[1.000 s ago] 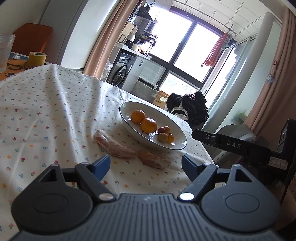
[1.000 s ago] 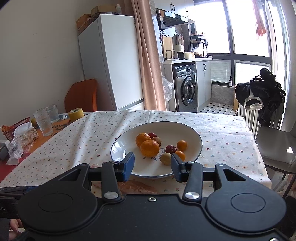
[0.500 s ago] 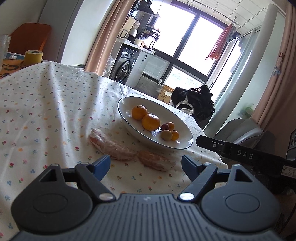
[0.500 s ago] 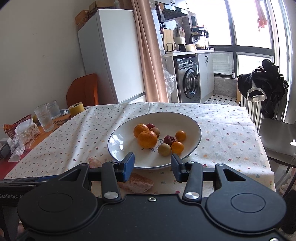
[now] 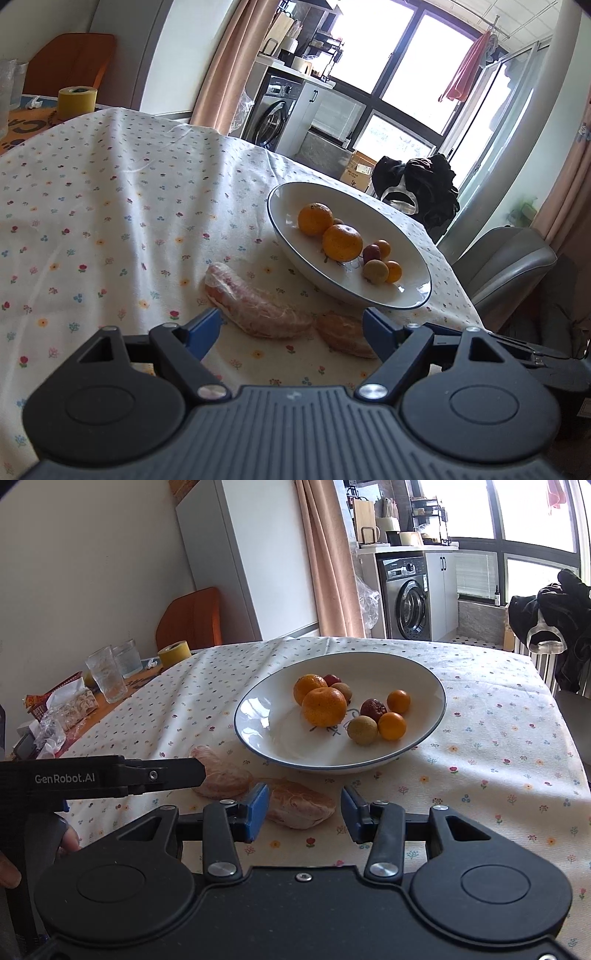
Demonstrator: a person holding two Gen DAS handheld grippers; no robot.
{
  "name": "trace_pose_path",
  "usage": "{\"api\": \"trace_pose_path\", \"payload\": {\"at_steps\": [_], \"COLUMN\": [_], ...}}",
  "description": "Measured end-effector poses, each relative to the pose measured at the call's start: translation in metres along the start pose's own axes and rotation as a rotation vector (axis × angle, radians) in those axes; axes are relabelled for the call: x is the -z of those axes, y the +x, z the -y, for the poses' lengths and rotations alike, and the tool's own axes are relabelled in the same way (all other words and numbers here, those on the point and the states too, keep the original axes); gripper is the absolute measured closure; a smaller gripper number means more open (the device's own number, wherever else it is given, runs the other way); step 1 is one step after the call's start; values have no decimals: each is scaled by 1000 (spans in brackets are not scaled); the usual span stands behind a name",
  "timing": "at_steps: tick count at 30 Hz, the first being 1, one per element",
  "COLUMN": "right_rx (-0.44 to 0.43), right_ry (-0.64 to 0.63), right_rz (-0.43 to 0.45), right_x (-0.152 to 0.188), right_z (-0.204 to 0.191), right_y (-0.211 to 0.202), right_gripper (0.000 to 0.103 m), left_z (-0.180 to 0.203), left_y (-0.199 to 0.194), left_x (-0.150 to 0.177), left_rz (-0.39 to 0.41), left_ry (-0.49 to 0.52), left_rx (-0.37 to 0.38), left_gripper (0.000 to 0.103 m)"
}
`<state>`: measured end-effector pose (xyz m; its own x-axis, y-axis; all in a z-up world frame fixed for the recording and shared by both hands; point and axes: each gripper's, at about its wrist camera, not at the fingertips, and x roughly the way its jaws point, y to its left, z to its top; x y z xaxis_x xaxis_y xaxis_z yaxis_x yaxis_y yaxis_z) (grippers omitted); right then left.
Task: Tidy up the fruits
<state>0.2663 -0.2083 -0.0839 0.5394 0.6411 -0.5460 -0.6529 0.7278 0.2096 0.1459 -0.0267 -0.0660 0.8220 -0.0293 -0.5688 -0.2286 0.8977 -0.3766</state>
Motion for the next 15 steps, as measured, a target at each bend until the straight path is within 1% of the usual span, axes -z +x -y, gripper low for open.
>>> {"api": "trace_pose_path", "payload": {"at_steps": [1, 2, 3, 4, 5, 8, 12, 15], "right_rx": [-3, -7, -11, -13, -16, -28, -34, -33], "right_ry": [-1, -3, -6, -11, -19, -40, -46, -52], "right_rz": [-7, -11, -12, -11, -11, -23, -41, -52], "right_x": [0, 0, 1, 2, 2, 2, 3, 3], "right_z": [0, -1, -1, -2, -2, -5, -5, -5], "right_y": [3, 5, 7, 9, 11, 17, 24, 28], "right_gripper": [58, 55, 52, 44, 42, 42, 42, 42], "left_z": [-1, -2, -2, -3, -3, -7, -11, -9], "left_y": [4, 7, 9, 13, 16, 25, 33, 37], "left_x": [-2, -3, -4, -6, -7, -11, -15, -16], "left_rz": [-15, -24, -29, -35, -45, -64, -71, -67], "left_ry": [0, 8, 14, 21, 24, 15, 4, 25], "left_rx": [-2, -9, -15, -25, -30, -47, -66, -74], "left_gripper": [20, 20, 20, 20, 20, 21, 20, 20]}}
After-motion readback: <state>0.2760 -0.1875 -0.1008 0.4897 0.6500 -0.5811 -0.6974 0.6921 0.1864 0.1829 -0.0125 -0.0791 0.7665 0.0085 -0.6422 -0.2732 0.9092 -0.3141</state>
